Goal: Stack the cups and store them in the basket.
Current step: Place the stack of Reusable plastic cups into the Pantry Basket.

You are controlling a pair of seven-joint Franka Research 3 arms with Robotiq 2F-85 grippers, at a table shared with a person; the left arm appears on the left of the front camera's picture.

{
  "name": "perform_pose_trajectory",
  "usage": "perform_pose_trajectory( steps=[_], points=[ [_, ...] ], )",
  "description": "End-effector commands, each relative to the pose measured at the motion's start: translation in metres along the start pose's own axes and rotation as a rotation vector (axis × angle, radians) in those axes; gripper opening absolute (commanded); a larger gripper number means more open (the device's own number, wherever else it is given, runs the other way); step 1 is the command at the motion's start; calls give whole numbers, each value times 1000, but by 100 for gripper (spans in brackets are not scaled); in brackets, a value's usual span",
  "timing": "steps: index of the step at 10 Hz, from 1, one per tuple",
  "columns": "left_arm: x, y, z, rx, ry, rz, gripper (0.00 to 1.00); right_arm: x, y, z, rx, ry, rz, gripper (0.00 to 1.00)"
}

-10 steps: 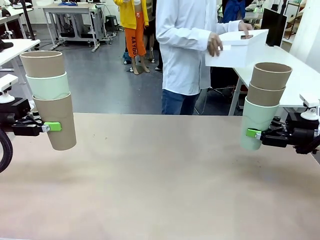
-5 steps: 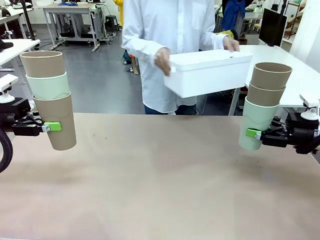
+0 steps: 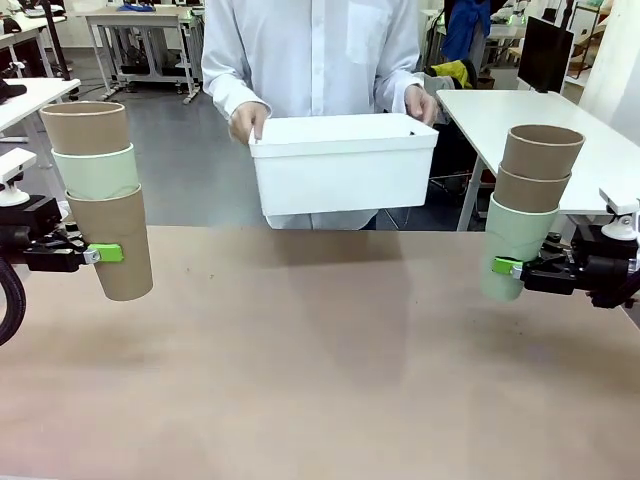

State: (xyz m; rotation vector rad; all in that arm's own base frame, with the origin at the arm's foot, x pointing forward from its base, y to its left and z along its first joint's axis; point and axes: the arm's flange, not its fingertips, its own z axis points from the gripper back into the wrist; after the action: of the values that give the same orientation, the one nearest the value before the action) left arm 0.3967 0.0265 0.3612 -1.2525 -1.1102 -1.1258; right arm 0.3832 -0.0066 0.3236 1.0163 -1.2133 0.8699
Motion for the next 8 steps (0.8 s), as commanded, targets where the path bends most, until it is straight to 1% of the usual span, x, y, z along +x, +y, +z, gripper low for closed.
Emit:
perform_pose_trajectory(
  steps=[1, 8],
  points=[
    [4, -1, -1, -6, -10, -2, 86, 4, 0, 0, -2, -5, 8, 83],
    [4, -1, -1, -6, -10, -2, 86, 4, 0, 0, -2, -5, 8, 83]
  ],
)
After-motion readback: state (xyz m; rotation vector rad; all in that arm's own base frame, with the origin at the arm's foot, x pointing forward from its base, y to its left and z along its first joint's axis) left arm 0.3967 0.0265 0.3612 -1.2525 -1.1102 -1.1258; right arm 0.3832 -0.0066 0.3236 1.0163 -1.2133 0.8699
